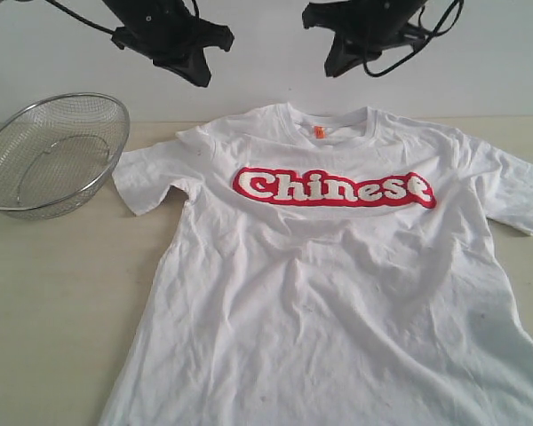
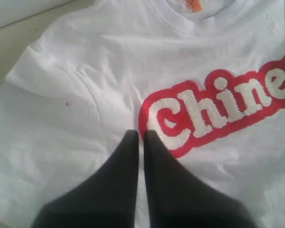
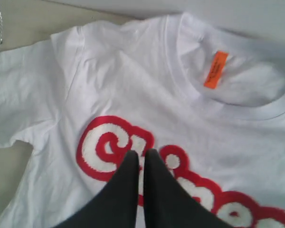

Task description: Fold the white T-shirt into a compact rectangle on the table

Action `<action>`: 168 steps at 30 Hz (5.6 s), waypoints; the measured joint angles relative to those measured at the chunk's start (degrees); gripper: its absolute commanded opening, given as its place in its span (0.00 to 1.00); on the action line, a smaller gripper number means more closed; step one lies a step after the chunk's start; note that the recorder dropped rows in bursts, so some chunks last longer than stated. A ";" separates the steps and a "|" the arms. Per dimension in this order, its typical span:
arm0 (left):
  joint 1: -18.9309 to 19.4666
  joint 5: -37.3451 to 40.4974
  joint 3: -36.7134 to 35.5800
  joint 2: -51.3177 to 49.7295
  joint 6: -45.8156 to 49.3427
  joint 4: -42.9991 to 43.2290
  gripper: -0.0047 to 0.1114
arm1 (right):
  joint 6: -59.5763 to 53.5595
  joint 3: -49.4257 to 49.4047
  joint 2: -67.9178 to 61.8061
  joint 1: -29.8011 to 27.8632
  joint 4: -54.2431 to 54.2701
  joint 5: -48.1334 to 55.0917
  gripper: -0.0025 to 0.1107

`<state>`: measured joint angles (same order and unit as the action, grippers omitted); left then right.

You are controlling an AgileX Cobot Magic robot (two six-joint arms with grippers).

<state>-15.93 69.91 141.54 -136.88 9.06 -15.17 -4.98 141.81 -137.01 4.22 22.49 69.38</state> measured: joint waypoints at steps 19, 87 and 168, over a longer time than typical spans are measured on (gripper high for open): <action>0.00 0.00 -4.29 7.08 0.20 -2.78 0.08 | -2.90 -50.64 23.92 10.98 -2.21 -40.81 0.02; -10.46 -33.19 -111.68 41.52 24.62 -32.76 0.08 | -8.27 -108.90 54.67 16.38 1.53 -47.53 0.02; -10.46 -36.63 -111.77 48.97 52.05 -55.81 0.08 | -14.40 -78.01 22.23 -34.54 28.29 -39.35 0.46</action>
<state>-26.38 33.28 29.76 -87.91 61.11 -70.98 -19.38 63.81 -114.77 -30.32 50.78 30.03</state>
